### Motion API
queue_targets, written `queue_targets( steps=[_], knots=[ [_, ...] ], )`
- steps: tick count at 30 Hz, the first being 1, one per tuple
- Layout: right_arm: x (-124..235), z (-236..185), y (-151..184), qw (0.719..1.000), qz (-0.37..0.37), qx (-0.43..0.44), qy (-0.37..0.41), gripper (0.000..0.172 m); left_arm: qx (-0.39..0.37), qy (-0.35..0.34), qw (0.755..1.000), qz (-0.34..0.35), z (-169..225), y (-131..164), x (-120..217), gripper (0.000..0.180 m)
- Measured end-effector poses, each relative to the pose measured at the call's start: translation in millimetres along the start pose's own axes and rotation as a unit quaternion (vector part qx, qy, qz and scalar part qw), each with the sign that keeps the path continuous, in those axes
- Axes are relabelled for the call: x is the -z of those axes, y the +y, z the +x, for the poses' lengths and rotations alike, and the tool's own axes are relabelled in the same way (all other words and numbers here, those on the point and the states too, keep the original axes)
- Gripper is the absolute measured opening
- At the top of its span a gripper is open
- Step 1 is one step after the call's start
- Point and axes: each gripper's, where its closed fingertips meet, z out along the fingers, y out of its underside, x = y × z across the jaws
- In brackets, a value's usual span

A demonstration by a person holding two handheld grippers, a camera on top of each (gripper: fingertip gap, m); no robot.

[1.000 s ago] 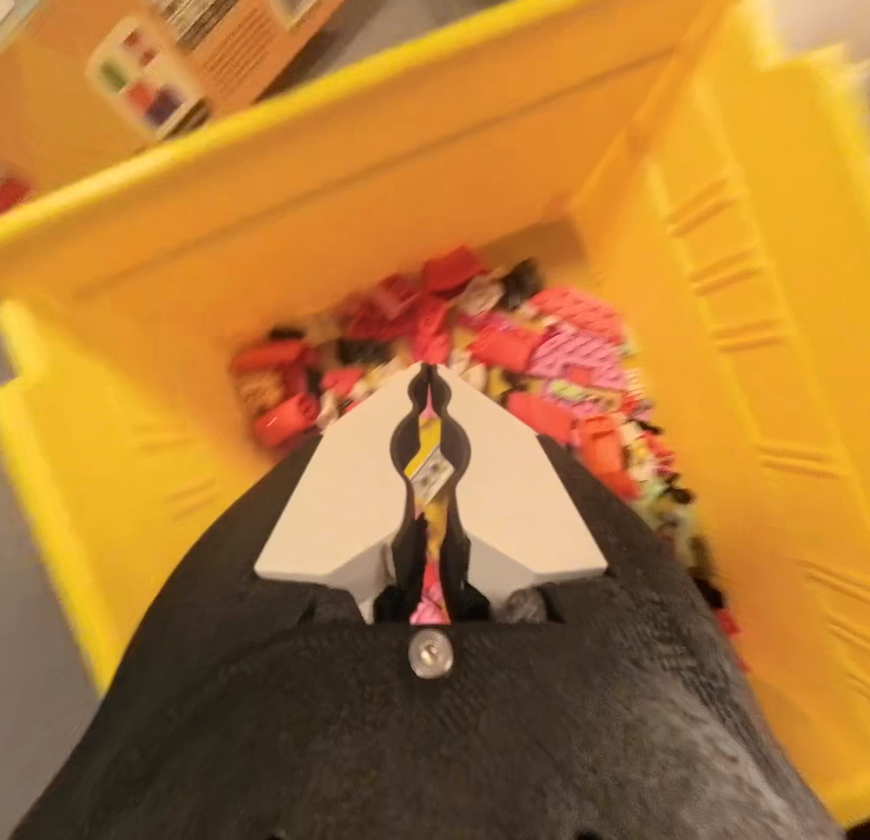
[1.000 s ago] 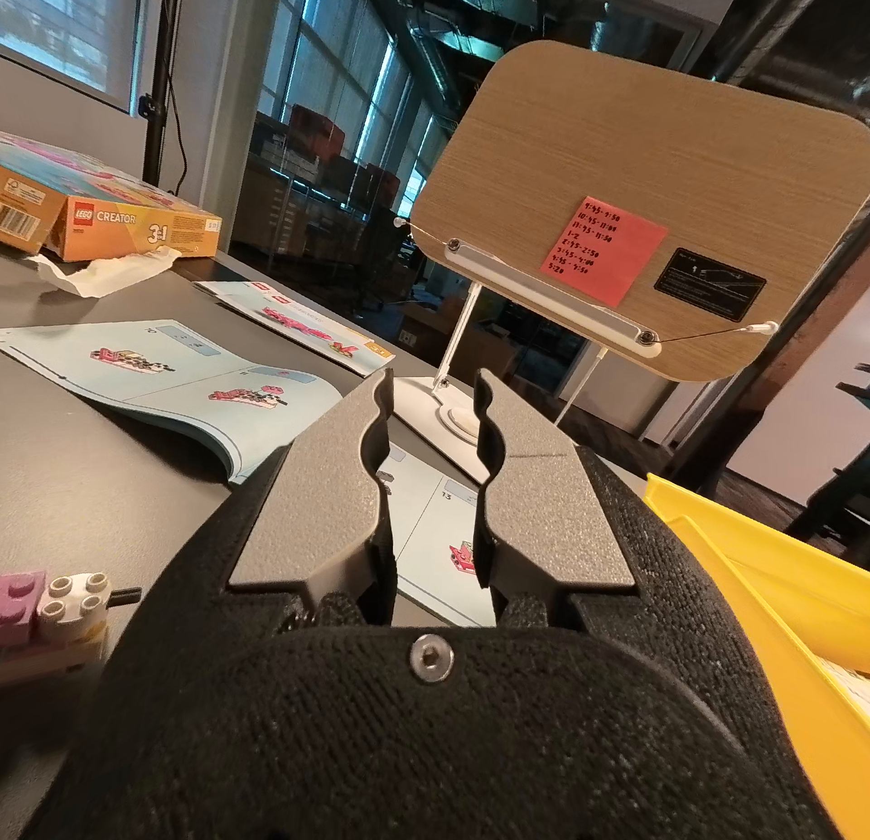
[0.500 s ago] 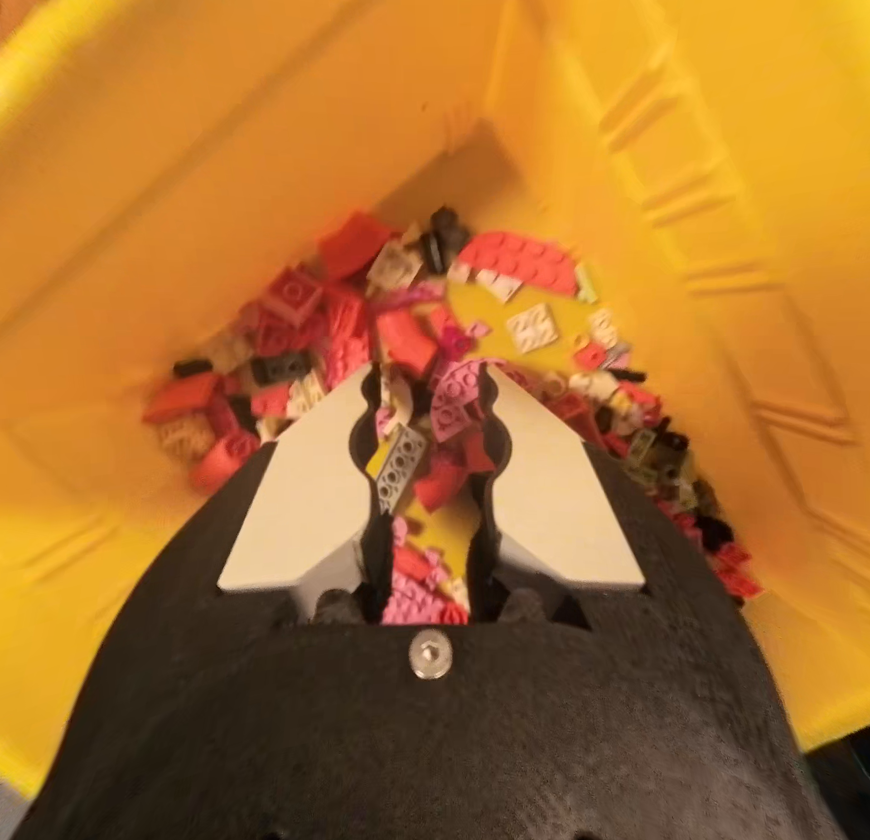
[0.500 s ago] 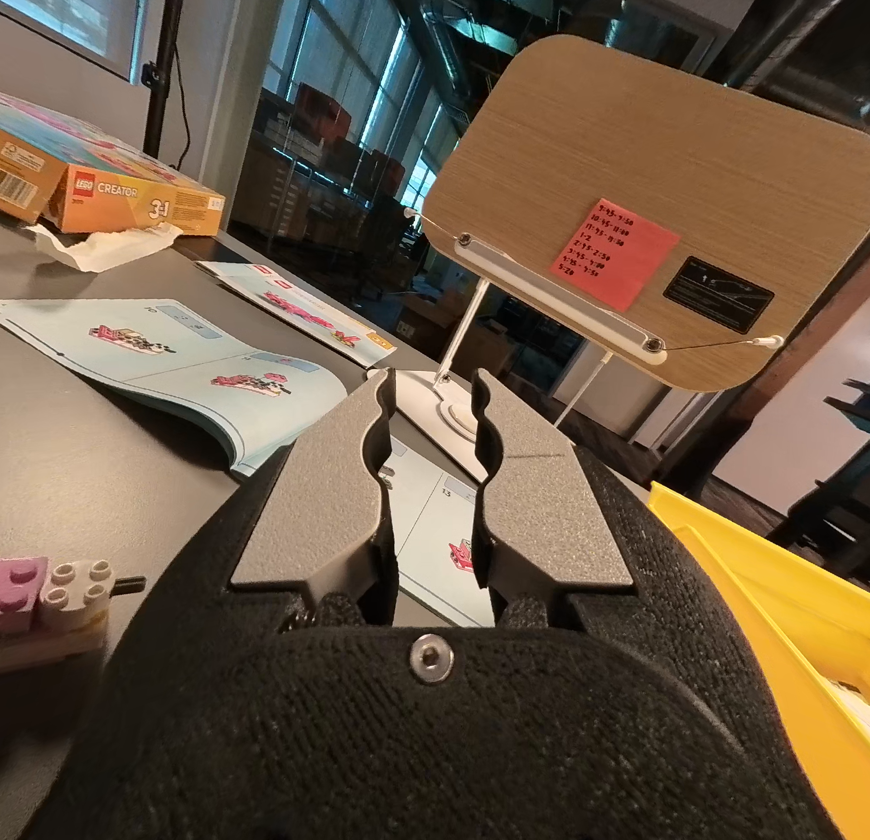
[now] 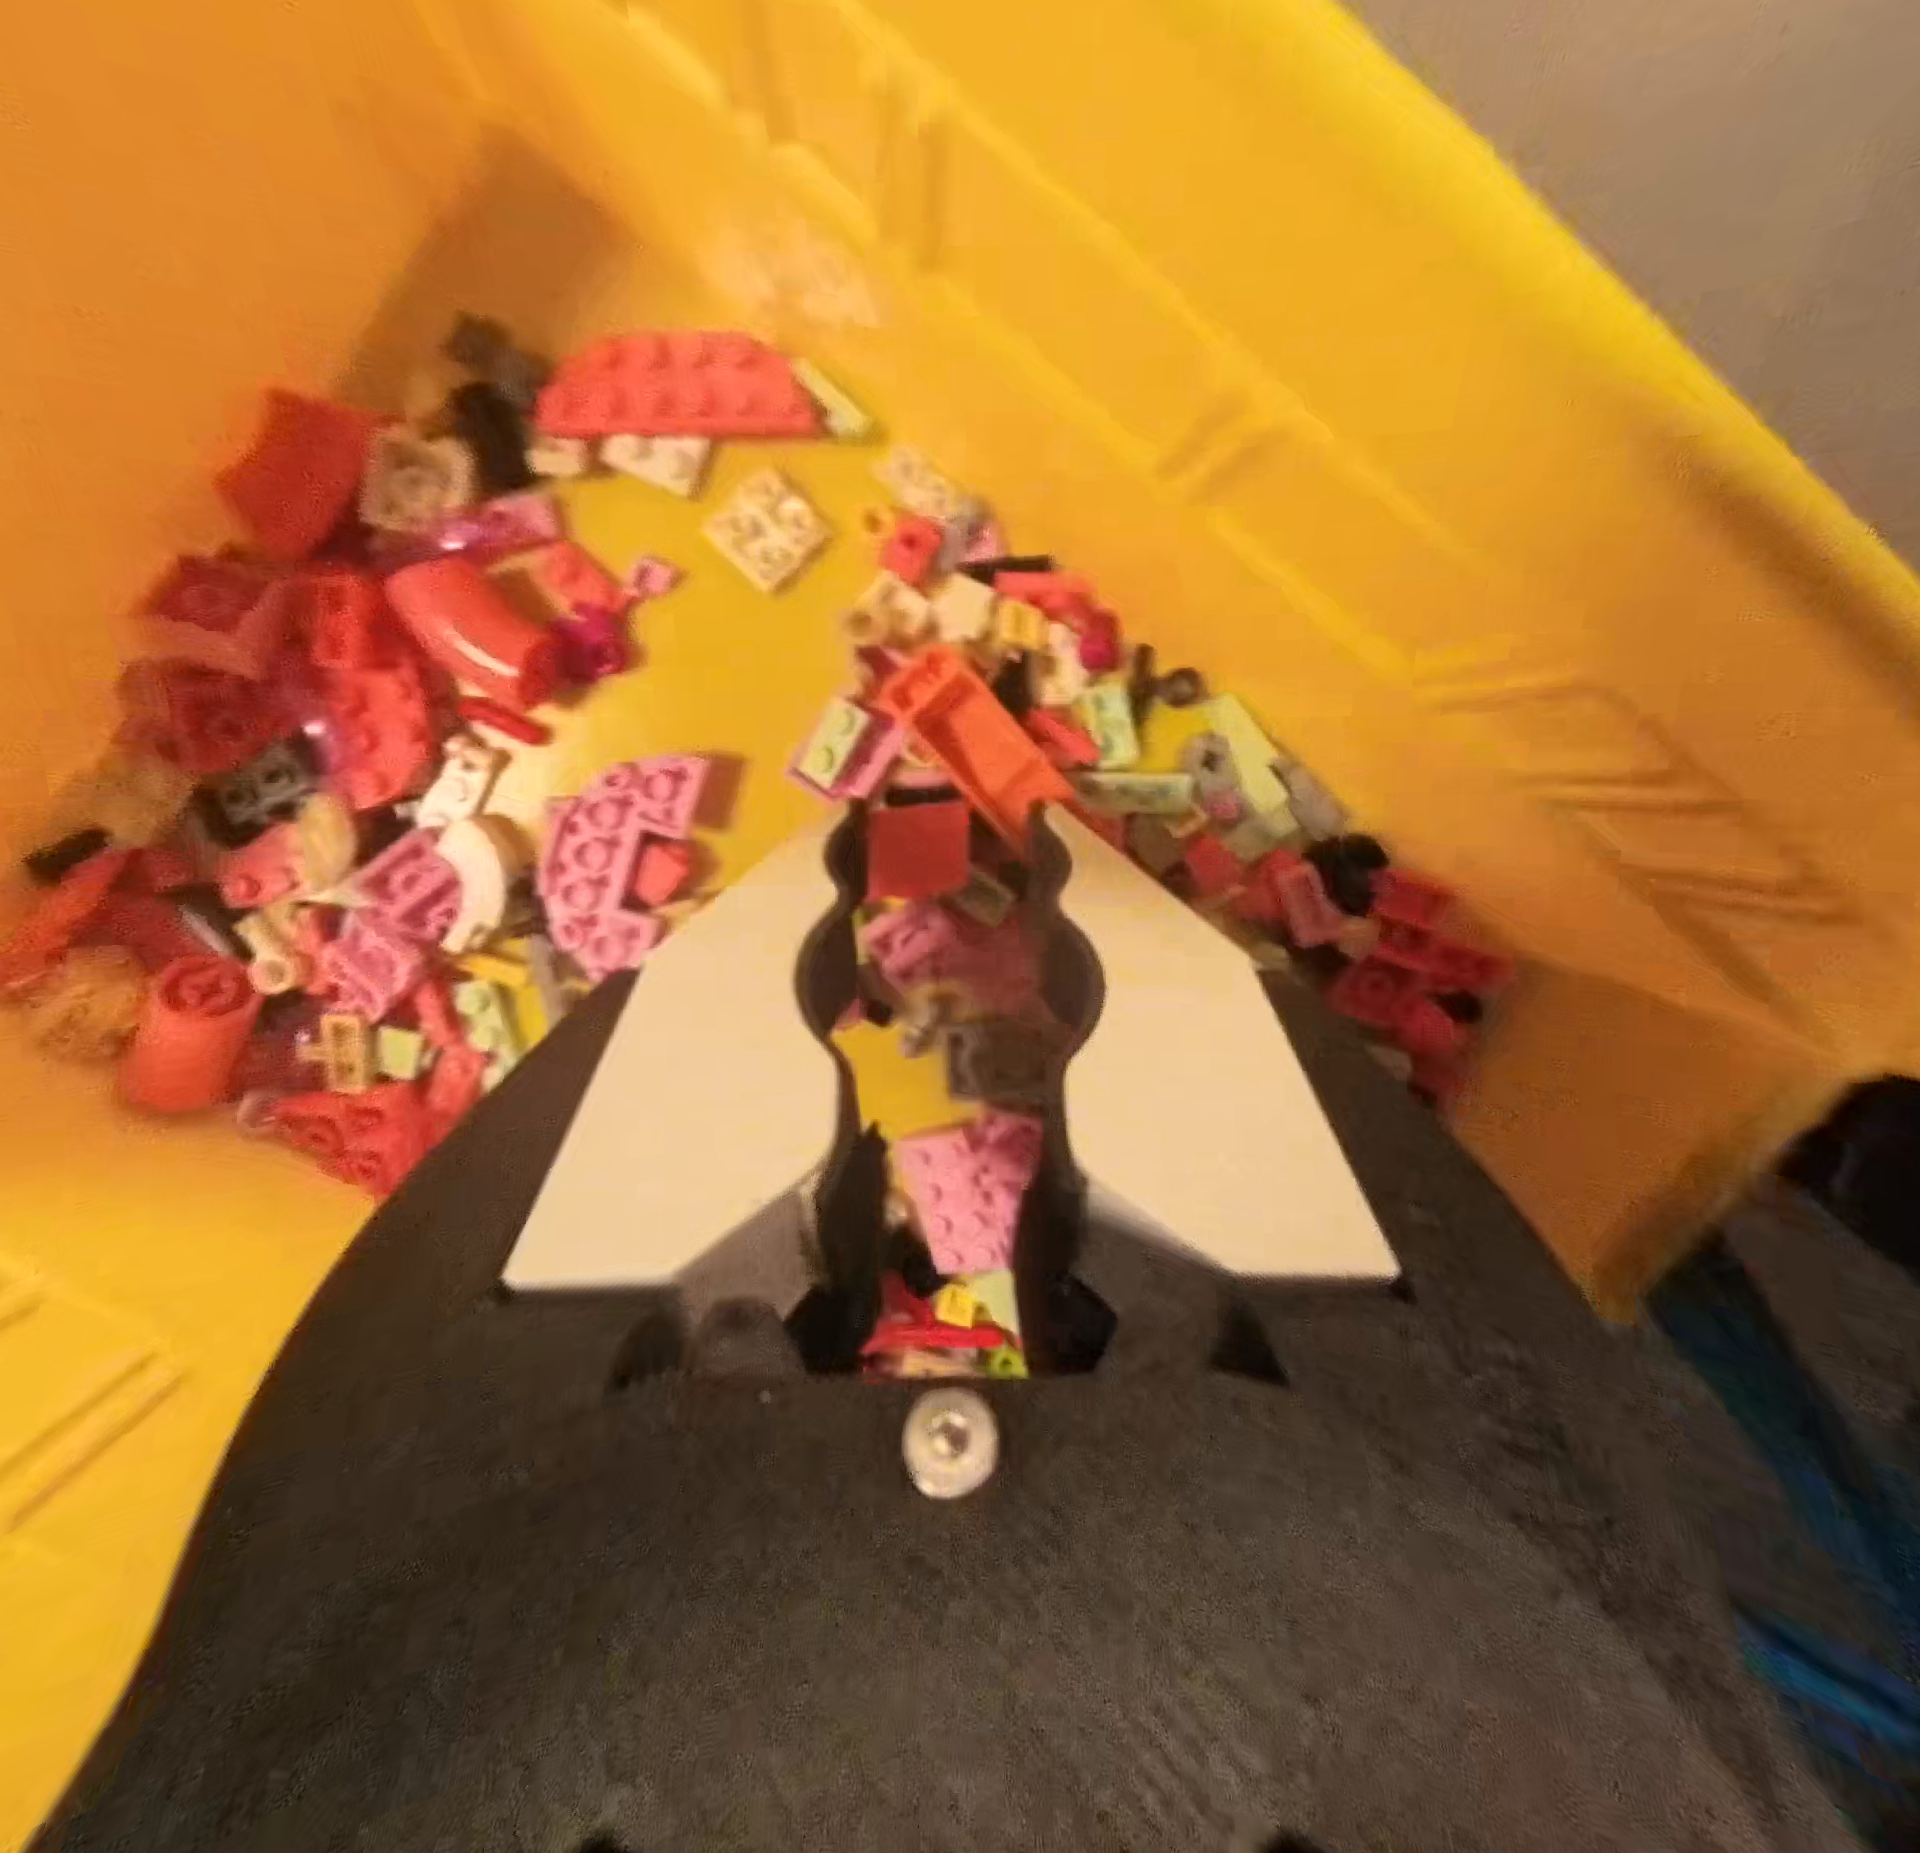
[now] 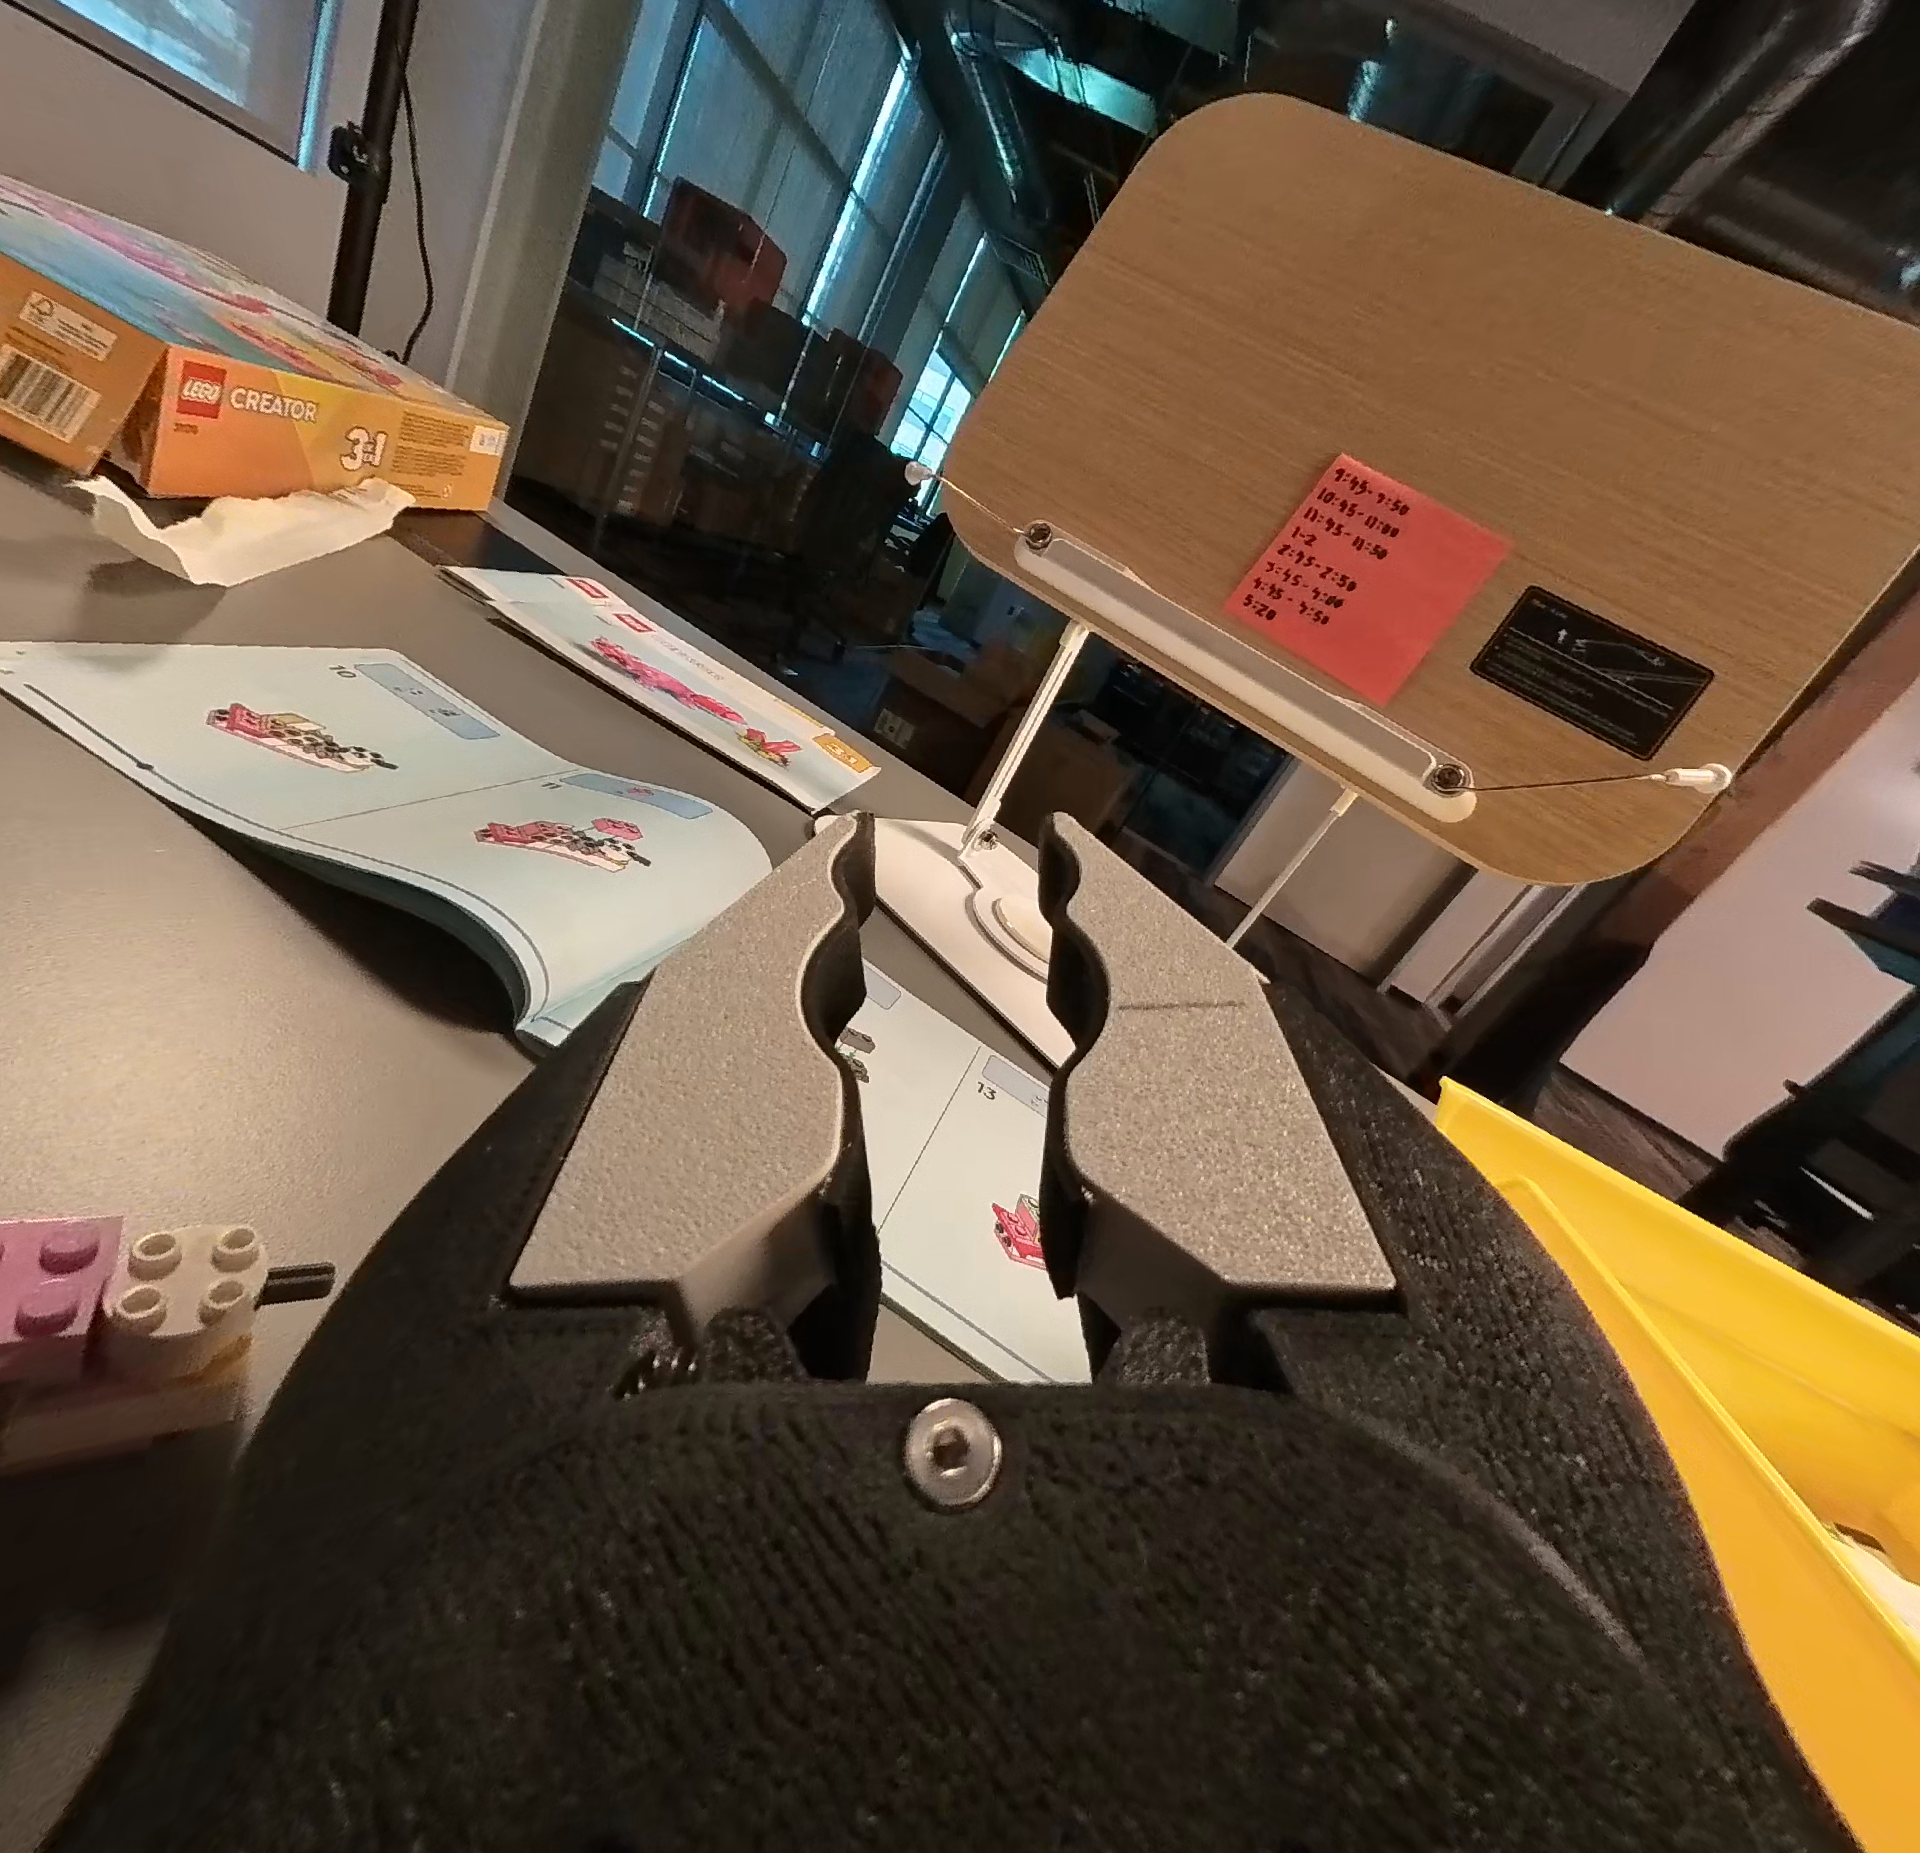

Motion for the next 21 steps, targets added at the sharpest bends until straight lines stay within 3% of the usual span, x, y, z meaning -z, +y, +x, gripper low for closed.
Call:
queue_targets(
  steps=[4,8,13,17,21],
  knots=[
    [0,-1,0,1.000,0.001,0.002,-0.002,0.030,-0.002,0.077,0.996,-0.039,31,20,7,0.017],
    [0,-1,-1,1.000,0.002,0.002,-0.003,0.030,0.028,0.051,0.998,-0.027,18,23,15,0.021],
    [0,-1,-1,1.000,0.004,0.000,-0.002,0.030,0.077,-0.084,0.993,-0.018,-31,25,36,0.029],
    [0,-1,-1,1.000,0.003,0.001,-0.003,0.030,0.091,-0.062,0.994,0.004,-24,12,38,0.032],
    [0,-1,-1,1.000,0.003,0.001,-0.003,0.030,0.056,-0.028,0.998,0.012,-4,-4,22,0.055]
  ],
)
